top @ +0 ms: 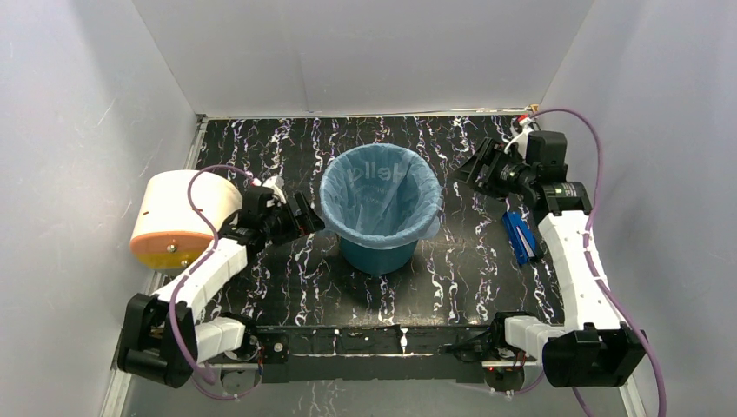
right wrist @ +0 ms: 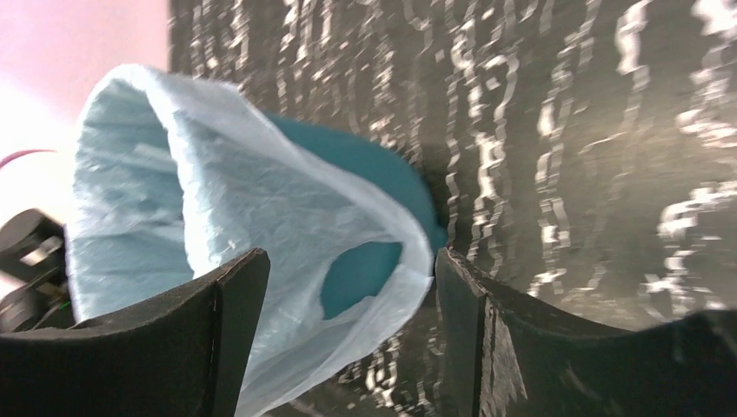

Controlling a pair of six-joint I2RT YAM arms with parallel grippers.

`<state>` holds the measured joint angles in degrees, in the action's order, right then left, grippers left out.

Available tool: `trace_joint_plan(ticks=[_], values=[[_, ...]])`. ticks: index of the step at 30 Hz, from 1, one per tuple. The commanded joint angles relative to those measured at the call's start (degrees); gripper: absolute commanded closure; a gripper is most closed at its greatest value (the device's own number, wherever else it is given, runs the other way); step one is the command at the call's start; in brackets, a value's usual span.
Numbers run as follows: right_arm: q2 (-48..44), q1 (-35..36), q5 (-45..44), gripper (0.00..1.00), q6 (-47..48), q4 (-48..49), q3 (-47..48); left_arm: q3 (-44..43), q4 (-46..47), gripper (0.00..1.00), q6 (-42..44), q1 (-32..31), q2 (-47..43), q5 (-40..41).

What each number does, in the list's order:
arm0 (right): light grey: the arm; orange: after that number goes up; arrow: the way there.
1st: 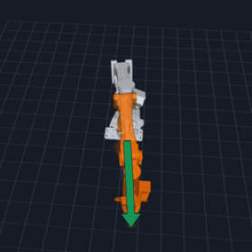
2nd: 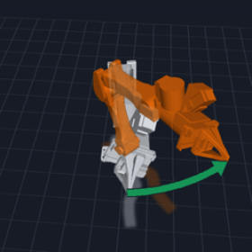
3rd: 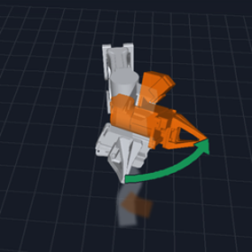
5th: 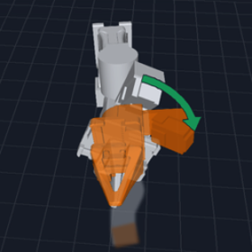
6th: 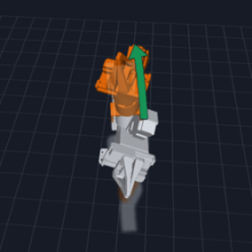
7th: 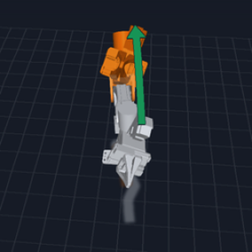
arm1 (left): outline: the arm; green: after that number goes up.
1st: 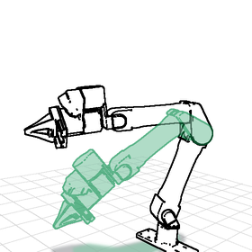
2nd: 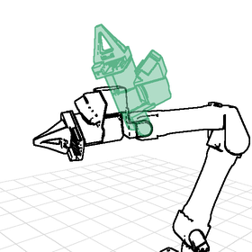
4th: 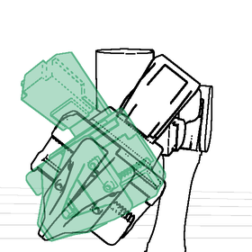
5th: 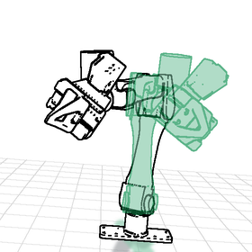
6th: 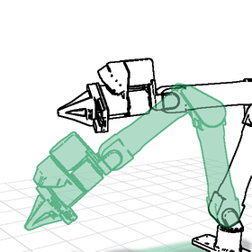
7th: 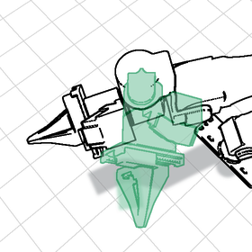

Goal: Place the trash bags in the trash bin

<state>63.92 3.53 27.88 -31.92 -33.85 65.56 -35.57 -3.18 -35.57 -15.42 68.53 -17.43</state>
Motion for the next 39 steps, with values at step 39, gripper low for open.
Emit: trace_joint_plan(ticks=[39], values=[[-0.3, 14.3, -26.1, 0.22, 0.5, 0.8, -5.9, -6.5, -11.7, 0.04, 8.5, 0.3, -12.0, 7.3]])
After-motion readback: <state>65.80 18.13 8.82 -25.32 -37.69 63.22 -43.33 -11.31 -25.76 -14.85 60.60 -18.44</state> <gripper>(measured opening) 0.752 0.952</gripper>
